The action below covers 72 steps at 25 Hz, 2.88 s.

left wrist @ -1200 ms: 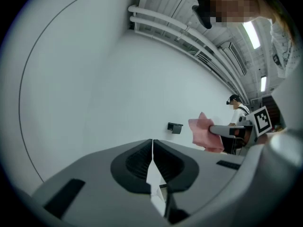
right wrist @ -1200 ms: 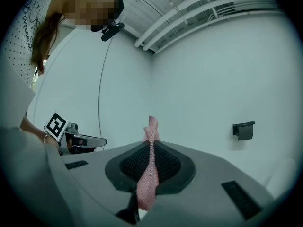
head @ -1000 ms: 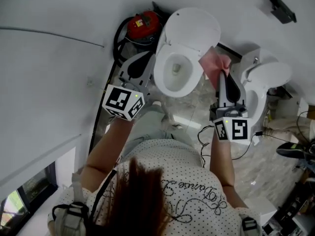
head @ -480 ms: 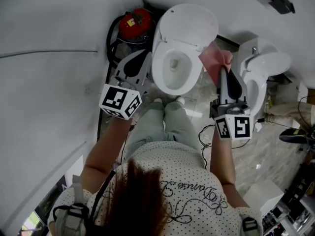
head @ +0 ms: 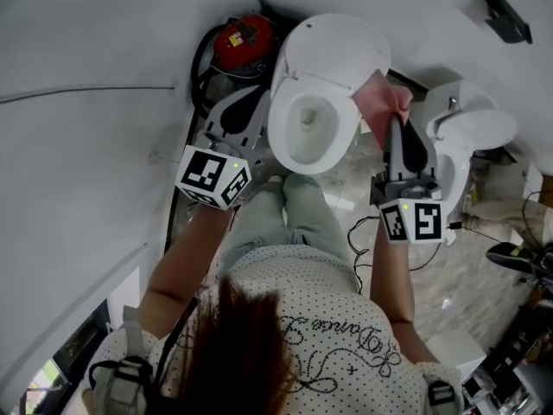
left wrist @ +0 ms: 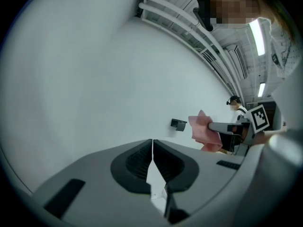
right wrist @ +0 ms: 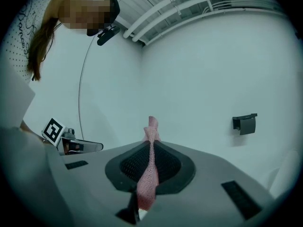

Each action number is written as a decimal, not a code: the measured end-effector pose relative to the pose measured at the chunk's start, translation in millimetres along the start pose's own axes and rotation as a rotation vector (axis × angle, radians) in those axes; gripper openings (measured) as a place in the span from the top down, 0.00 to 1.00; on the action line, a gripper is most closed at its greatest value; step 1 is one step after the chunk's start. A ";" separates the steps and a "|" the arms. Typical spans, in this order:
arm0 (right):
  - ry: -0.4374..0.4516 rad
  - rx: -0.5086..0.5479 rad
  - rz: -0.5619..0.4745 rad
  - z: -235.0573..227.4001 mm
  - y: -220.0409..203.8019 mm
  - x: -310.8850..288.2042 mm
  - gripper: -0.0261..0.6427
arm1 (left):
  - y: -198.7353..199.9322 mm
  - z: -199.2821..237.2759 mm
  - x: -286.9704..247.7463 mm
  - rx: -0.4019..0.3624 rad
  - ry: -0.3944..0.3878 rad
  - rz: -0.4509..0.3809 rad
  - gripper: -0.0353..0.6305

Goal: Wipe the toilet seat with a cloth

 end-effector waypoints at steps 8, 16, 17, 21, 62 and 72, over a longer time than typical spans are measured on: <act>0.111 -0.039 -0.006 -46.8 -9.6 -49.7 0.91 | 7.0 7.2 -51.7 -0.030 0.080 0.006 0.95; 0.170 -0.071 0.016 -71.9 -41.1 -91.2 0.91 | -12.5 33.0 -84.3 -0.036 0.133 0.046 0.95; 0.168 -0.075 0.025 -73.2 -48.8 -96.0 0.91 | -16.1 38.7 -88.1 -0.034 0.136 0.052 0.95; 0.127 -0.113 0.074 -70.0 -81.9 -106.3 0.91 | -38.0 61.6 -95.5 -0.002 0.122 0.096 0.95; -0.149 -0.241 0.309 -34.6 -471.2 -205.7 0.91 | -312.4 224.1 -138.3 0.115 0.087 0.205 0.95; -0.173 -0.256 0.420 -30.2 -561.5 -202.9 0.91 | -357.2 232.2 -138.6 0.148 0.093 0.234 0.95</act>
Point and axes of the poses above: the fingertips, and each gripper's own axes: x backward along the fingers, z to its left, y out of its top, the point moved 2 cm from there along x, backward along the fingers, and after that the axes turned 7 degrees about -z, right-handed, at the moved point
